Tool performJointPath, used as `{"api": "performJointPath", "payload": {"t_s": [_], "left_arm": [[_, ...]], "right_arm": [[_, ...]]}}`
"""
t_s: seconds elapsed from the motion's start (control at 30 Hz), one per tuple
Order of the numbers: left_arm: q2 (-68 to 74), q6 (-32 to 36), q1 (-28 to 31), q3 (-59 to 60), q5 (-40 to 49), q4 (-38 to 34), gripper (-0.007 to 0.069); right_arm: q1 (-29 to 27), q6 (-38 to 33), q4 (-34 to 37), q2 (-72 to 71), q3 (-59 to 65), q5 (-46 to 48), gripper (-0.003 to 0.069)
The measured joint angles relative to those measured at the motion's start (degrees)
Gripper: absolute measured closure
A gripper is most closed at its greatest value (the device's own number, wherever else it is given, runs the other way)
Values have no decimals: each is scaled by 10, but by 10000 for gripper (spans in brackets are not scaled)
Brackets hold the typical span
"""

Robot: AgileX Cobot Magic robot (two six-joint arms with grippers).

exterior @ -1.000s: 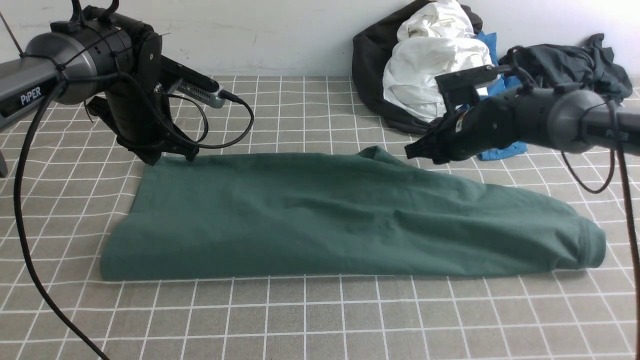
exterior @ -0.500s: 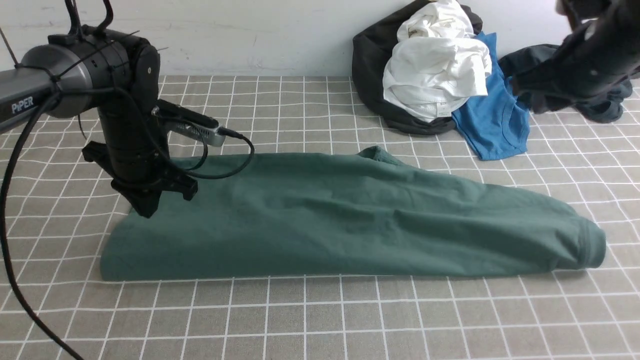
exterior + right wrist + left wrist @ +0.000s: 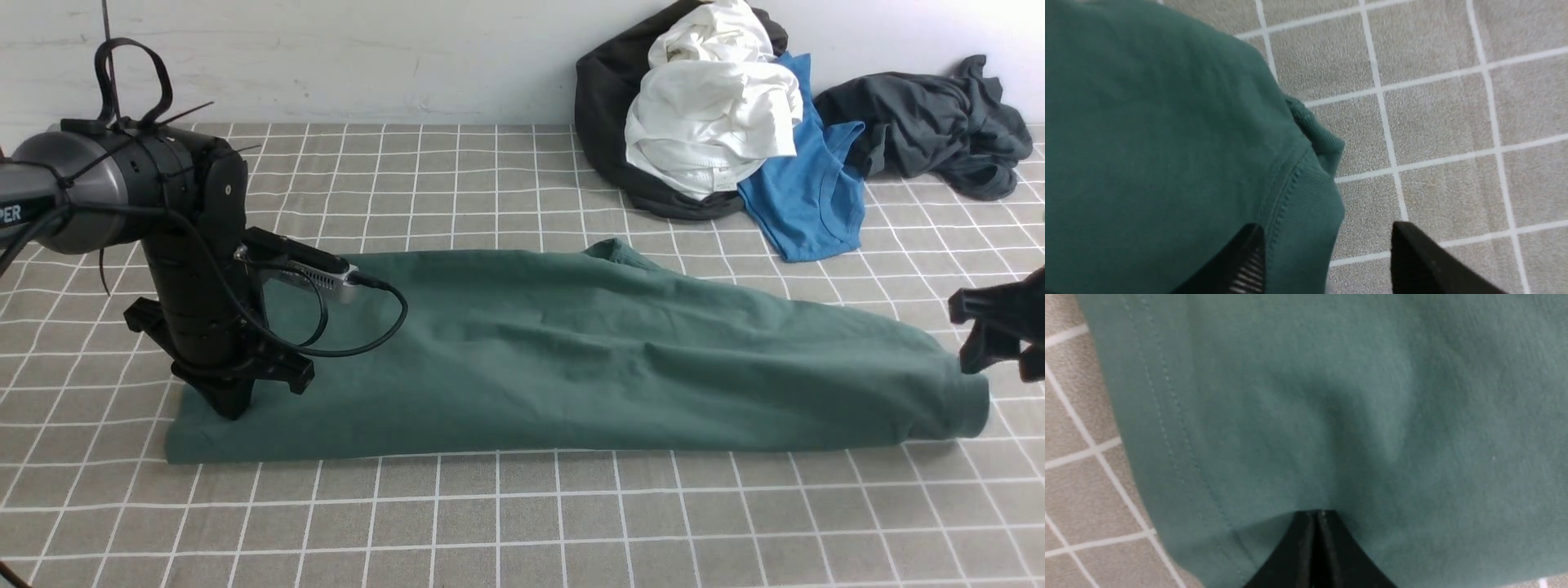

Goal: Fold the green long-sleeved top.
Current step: Use the right arm to clamp the right edge of the fabric

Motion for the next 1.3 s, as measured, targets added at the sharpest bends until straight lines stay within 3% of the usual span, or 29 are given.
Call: {"api": "performJointPath", "payload": {"t_s": [0.17, 0.5, 0.83, 1.1, 1.3], "left_arm": [[1, 0, 1, 1, -1, -2, 632], [4, 0, 1, 1, -1, -2, 632], [4, 0, 1, 1, -4, -2, 632], [4, 0, 1, 1, -10, -1, 632], [-20, 0, 1, 3, -14, 0, 632]], "right_arm": [[0, -2, 16, 56, 0, -24, 116], [1, -71, 85, 78, -1, -33, 134], [17, -94, 91, 80, -2, -35, 329], [27, -95, 61, 83, -28, -11, 593], [30, -43, -63, 56, -74, 35, 615]]}}
